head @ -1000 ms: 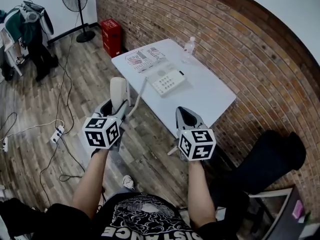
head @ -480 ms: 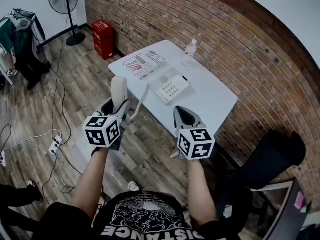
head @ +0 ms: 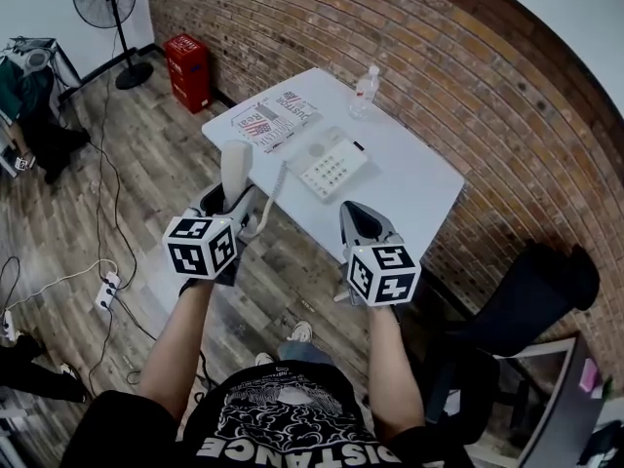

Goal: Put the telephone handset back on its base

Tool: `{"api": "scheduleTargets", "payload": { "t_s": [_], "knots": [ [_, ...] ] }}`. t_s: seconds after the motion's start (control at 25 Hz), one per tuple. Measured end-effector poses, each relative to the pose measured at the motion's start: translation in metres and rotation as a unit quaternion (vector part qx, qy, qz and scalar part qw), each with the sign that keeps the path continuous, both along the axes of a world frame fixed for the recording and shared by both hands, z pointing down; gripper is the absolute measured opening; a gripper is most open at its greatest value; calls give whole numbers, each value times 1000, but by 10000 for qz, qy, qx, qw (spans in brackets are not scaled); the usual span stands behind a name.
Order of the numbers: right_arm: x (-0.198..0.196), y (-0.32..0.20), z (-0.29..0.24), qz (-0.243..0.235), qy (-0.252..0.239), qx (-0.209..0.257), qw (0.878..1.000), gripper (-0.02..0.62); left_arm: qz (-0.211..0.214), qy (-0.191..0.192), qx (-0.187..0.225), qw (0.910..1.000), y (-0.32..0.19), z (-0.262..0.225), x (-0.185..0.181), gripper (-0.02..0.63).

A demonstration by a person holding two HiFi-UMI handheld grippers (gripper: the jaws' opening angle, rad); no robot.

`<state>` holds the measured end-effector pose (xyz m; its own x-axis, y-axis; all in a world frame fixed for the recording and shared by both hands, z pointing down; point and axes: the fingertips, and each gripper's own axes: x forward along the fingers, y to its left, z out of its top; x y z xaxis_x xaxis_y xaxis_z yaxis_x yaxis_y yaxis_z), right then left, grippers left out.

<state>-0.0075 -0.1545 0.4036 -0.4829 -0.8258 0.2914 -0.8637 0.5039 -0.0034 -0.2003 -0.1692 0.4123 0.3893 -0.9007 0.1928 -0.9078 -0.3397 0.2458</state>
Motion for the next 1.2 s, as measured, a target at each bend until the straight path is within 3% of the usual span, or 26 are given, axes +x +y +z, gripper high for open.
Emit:
{"api": "scheduleTargets", "payload": {
  "t_s": [0.32,0.84,1.2],
  "knots": [
    [19,-38,10,215,-88,-8,9997,0,268,-104,-151,9995,-45,13,20,216],
    [44,-149,24,283,-262,-180,9991,0,660,-380,-430,9962,-162,24,69,216],
    [64,-204,37,283,-335,-362,9984,1,1146,-844,-881,9859,-224,49,110,216]
  ]
}}
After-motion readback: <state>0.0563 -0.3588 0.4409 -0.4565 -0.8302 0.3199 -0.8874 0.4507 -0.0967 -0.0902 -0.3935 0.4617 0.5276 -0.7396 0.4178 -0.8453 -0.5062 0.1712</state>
